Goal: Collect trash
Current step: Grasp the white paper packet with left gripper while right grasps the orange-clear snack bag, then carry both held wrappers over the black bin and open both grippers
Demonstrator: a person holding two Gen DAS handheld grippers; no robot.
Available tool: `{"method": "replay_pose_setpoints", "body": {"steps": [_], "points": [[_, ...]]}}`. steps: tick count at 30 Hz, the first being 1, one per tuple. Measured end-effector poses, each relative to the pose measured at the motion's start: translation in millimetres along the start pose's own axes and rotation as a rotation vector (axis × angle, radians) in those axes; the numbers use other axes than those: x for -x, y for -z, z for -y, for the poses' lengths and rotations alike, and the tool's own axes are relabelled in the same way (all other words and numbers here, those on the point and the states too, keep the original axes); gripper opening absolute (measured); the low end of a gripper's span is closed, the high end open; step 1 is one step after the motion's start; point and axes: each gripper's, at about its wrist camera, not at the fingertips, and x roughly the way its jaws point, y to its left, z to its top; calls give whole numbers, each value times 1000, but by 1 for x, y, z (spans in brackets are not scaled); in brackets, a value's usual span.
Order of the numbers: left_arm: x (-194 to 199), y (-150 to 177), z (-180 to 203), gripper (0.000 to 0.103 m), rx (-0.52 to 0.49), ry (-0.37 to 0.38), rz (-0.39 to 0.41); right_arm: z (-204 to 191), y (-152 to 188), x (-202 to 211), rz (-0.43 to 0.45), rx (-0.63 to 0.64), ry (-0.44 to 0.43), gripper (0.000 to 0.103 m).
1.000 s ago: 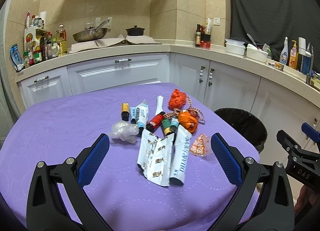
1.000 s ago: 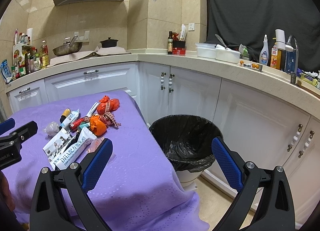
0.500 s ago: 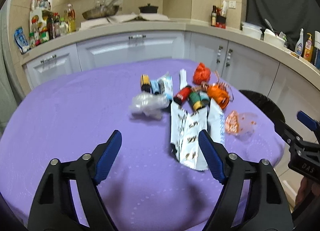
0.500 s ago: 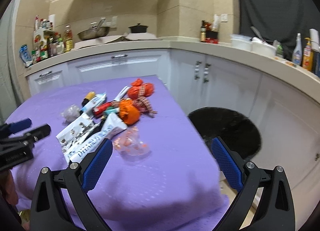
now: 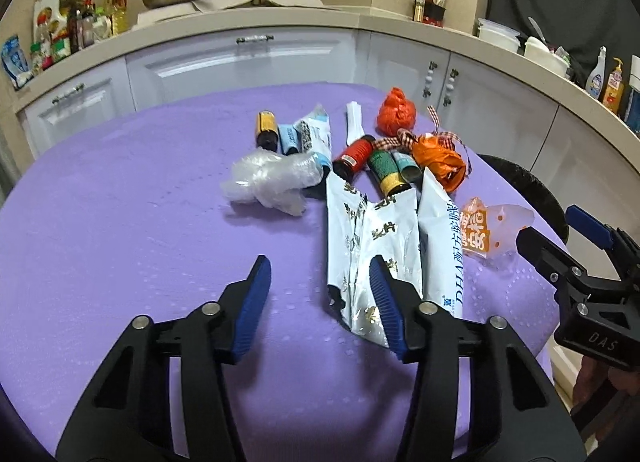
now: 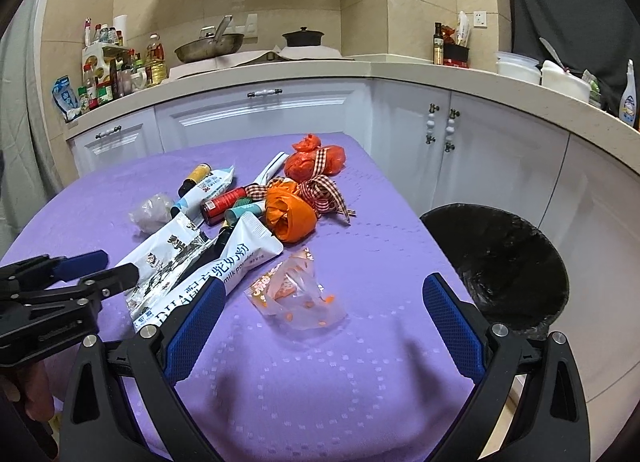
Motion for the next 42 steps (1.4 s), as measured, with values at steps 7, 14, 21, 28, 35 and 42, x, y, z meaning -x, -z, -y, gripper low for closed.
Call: {"method": "replay_pose_setpoints", "body": {"steps": [7,14,21,28,35,42], "points": [[-15,-1,2,25,2,33,-31,-2,-1,-10,-13,1,-17,95],[-17,0,2,5,-1,69,-28,-5,3,-23,-62,20,-41,63],[-15,1,4,2,-15,78,-16,-8,8,-27,-97,34,-88,28],[-4,1,2,2,-15,75,12,-9,9,-22,-83,33,-89,18],[16,-5,0,2,-11,72,50,-1,6,-13,-62,3,-83,16],[29,-19,13,2,-32,91,95,19,-5,-1,-15,-35,-32,15]]}}
